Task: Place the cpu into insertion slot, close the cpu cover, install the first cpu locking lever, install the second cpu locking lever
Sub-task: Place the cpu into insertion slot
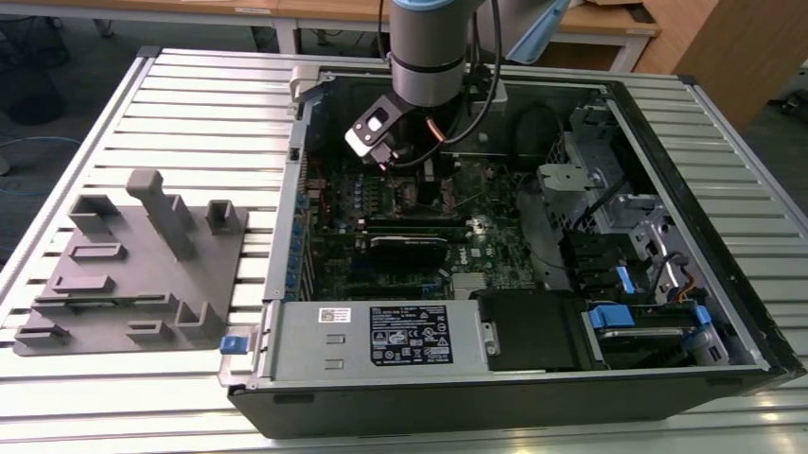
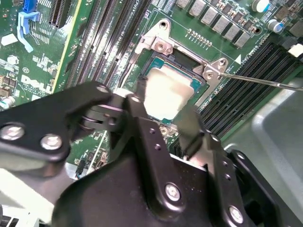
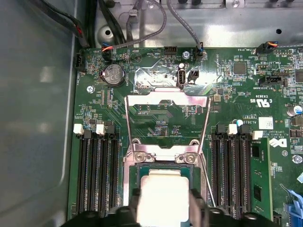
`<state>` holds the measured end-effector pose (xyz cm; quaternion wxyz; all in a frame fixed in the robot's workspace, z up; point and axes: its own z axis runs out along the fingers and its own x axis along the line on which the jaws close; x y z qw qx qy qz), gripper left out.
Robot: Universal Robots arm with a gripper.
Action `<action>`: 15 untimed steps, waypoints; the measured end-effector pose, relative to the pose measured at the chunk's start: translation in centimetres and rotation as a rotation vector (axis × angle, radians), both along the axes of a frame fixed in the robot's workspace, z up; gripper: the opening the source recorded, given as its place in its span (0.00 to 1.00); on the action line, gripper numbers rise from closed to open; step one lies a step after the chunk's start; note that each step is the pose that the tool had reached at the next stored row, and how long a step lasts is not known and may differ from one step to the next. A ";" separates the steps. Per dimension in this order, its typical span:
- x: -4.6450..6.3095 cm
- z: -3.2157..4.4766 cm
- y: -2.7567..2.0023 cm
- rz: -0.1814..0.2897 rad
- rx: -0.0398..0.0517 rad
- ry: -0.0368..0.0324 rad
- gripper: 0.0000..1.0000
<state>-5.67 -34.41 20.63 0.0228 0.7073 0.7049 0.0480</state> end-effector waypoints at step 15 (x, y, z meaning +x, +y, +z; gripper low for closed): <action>0.0 0.12 0.00 0.000 -0.0001 0.0000 0.11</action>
